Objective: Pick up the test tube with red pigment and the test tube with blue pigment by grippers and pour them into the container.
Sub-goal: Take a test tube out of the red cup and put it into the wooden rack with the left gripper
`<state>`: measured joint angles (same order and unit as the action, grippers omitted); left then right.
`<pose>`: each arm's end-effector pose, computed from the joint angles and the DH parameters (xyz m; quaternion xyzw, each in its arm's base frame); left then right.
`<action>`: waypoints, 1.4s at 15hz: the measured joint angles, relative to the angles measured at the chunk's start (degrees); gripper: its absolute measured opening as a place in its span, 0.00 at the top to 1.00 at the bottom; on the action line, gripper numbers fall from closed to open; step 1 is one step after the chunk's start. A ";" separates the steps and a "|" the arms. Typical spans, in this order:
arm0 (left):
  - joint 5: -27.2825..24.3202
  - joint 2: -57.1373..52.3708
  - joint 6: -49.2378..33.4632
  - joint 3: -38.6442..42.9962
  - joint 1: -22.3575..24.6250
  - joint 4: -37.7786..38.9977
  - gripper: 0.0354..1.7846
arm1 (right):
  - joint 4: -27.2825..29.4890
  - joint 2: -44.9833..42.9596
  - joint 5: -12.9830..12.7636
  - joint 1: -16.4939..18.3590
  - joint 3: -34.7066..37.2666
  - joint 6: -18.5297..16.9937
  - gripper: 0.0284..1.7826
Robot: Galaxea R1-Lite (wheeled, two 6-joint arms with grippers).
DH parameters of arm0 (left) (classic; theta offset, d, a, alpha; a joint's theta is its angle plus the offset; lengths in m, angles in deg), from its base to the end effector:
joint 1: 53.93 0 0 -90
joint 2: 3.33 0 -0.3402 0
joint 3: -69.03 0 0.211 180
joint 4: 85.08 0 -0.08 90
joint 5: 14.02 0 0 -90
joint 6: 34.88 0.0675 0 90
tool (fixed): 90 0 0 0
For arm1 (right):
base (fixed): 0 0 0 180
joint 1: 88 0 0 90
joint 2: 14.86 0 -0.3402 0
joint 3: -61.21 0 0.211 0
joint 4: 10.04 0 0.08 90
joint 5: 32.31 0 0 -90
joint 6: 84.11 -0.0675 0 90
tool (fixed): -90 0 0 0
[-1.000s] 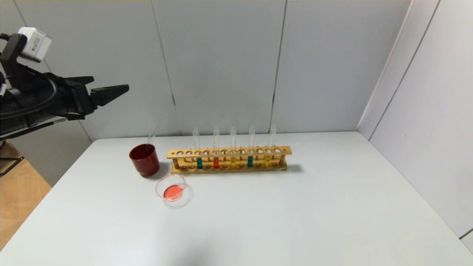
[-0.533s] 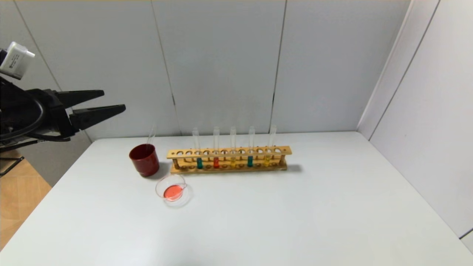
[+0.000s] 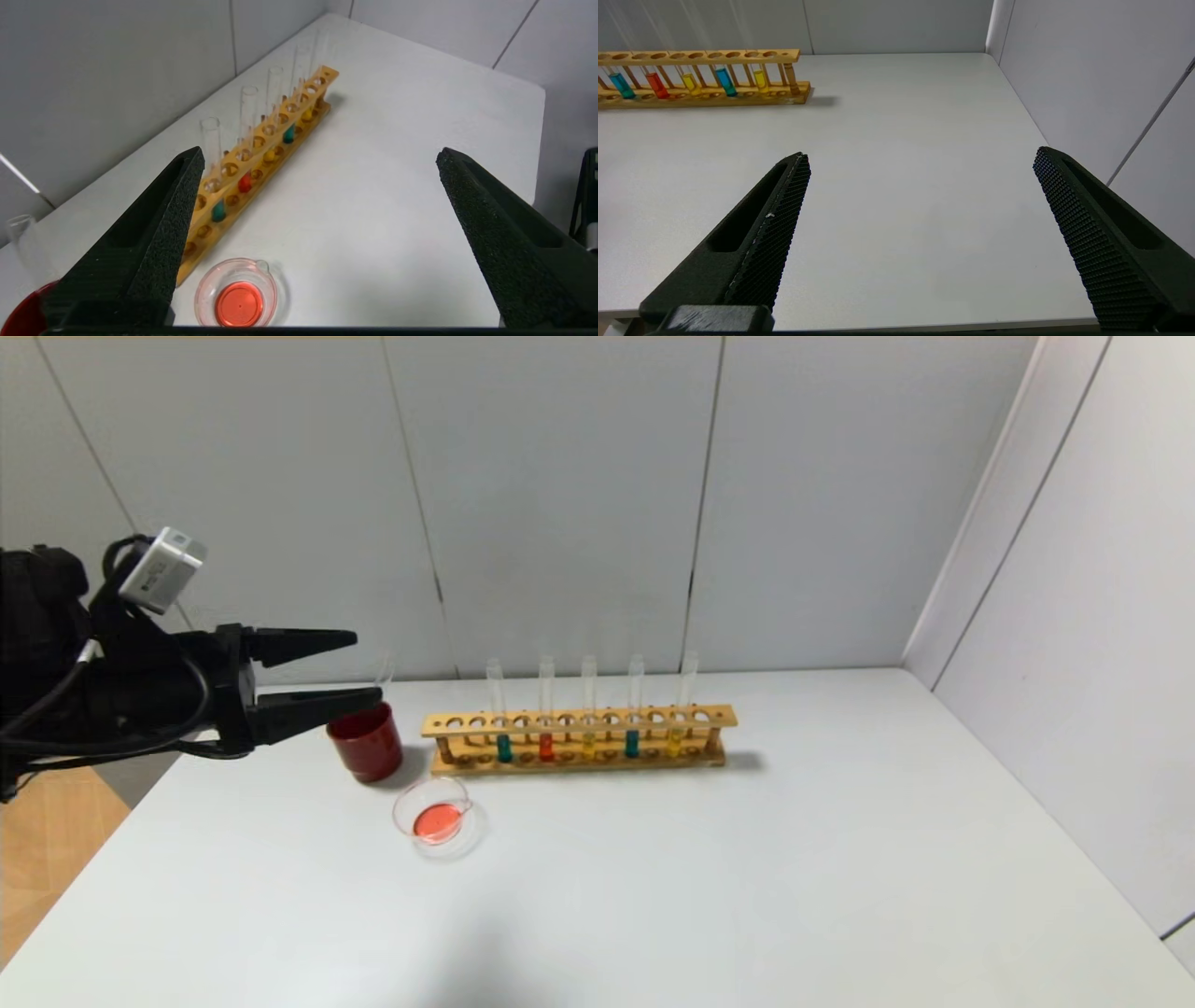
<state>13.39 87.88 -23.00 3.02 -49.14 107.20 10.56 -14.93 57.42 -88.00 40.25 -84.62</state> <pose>0.3103 -0.0341 0.2254 0.0280 0.0434 -0.4873 0.8717 0.0042 -0.0003 0.0764 0.0045 -0.0038 -0.0023 1.0000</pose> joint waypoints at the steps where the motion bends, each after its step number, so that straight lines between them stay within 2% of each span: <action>1: 0.11 1.43 0.52 -0.15 -0.91 0.01 0.02 | 0.00 0.00 0.00 0.00 0.00 -0.01 0.02; 9: 1.51 14.06 0.74 -4.06 -5.97 3.06 0.02 | -0.02 0.00 0.02 0.00 0.00 -0.01 0.02; 14: 8.34 21.22 0.72 -7.53 -9.61 5.68 0.02 | 0.00 0.00 0.00 0.00 0.00 -0.01 0.02; 21: 9.36 28.57 0.37 -13.98 -10.52 6.23 0.02 | 0.00 0.00 0.02 0.00 0.00 -0.01 0.02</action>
<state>22.75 116.46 -22.64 -10.97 -59.66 113.43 10.56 -14.93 57.44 -88.00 40.25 -84.63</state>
